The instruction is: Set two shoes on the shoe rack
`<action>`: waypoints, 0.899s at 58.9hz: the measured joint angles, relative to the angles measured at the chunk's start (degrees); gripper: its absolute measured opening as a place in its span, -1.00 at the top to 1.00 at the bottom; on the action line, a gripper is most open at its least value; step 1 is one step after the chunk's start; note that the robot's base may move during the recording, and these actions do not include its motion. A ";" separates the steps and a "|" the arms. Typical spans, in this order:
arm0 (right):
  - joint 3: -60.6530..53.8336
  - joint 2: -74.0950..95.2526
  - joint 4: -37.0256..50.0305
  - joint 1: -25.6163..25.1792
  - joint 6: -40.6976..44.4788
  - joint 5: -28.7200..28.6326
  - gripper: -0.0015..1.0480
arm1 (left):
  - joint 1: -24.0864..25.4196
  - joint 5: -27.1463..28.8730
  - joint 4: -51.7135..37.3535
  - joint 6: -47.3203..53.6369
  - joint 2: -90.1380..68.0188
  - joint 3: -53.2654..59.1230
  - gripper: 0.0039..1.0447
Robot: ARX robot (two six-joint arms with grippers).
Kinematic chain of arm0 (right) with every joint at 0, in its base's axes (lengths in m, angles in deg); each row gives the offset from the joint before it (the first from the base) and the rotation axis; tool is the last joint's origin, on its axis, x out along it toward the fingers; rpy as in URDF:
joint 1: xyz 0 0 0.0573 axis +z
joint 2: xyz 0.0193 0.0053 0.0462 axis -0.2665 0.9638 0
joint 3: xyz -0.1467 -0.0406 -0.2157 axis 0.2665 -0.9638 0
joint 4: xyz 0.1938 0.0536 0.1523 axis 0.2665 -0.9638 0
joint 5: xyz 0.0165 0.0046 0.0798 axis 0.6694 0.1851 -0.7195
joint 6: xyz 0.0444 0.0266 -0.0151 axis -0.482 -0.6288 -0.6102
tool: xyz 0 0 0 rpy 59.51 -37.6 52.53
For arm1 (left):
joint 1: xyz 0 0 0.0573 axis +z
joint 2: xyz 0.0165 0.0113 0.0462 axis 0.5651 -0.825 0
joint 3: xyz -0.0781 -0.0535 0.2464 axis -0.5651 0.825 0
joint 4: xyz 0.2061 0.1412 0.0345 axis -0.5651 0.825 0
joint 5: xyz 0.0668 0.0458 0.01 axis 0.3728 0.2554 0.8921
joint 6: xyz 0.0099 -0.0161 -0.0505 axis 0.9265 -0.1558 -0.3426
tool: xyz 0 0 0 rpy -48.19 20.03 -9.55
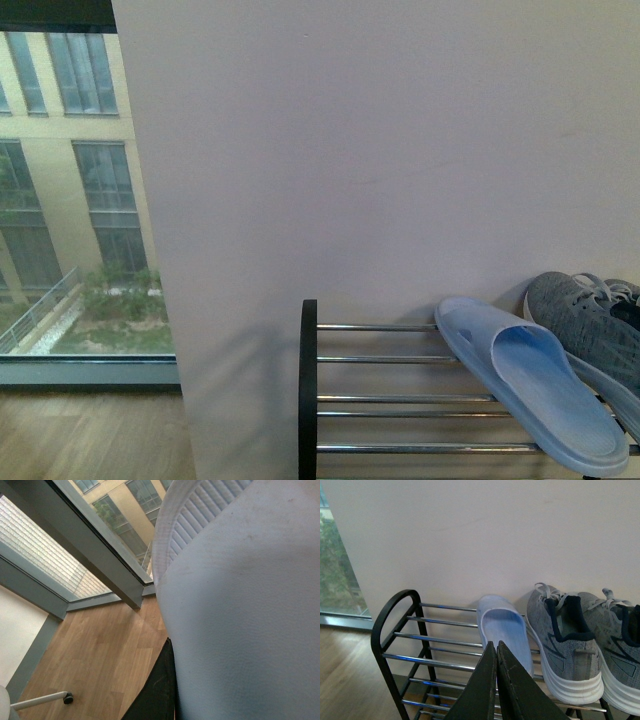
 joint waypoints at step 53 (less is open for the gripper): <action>0.00 -0.02 -0.11 0.00 -0.15 -0.04 -0.83 | 0.00 0.02 0.00 0.00 0.00 0.00 0.97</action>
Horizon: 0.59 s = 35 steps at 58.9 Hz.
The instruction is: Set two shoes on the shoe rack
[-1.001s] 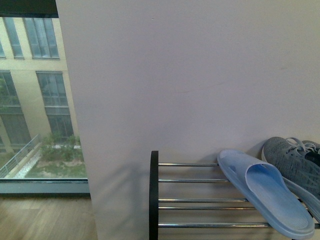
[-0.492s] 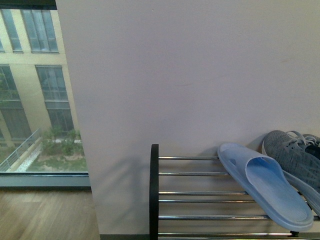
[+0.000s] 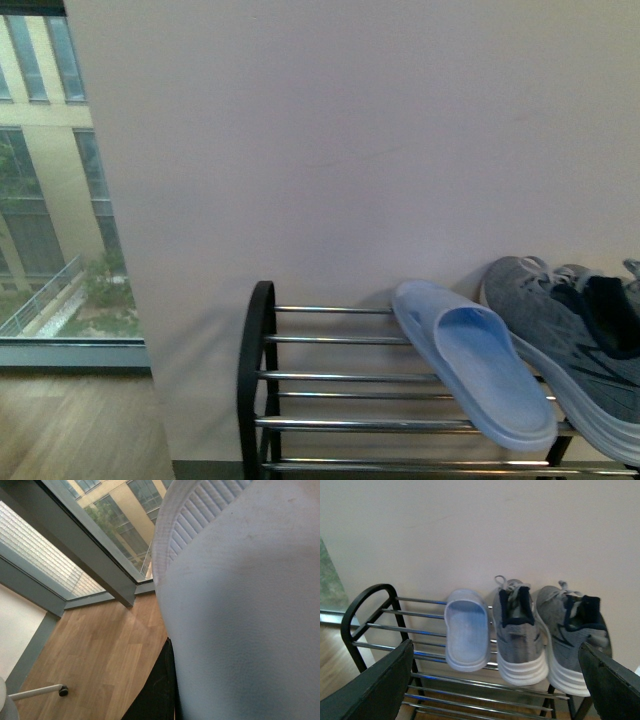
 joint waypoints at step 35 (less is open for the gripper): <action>0.00 -0.15 -0.09 0.11 -0.04 0.20 -0.82 | -25.53 -3.78 17.22 -38.51 -20.44 -26.67 0.97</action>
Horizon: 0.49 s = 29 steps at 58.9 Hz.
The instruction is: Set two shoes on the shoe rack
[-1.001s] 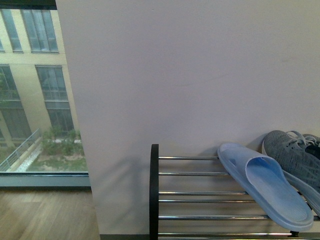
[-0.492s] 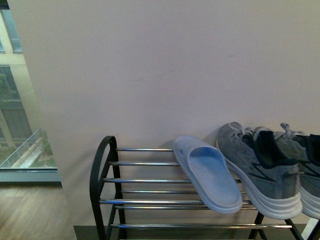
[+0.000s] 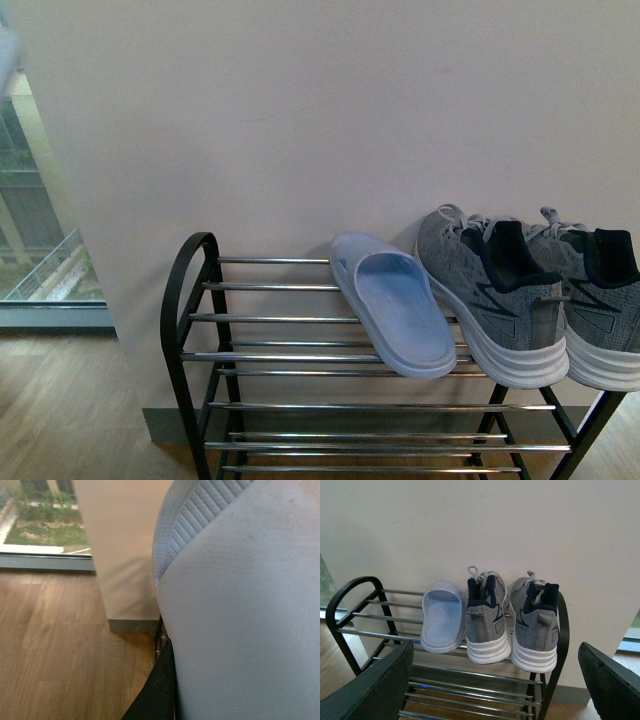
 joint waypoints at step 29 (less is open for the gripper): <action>0.00 0.00 0.00 0.00 -0.02 0.00 -0.82 | -10.88 10.62 -8.13 8.22 -34.49 -20.63 0.97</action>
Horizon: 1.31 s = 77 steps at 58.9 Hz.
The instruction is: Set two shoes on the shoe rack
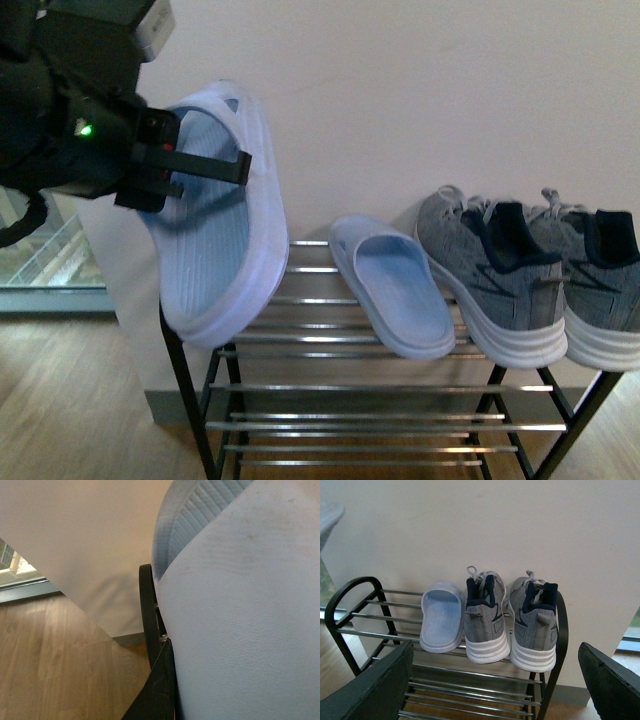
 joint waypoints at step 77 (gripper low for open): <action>0.00 0.00 0.00 0.00 0.02 0.00 -0.82 | -0.74 -0.96 9.46 14.49 -39.45 -37.92 -0.45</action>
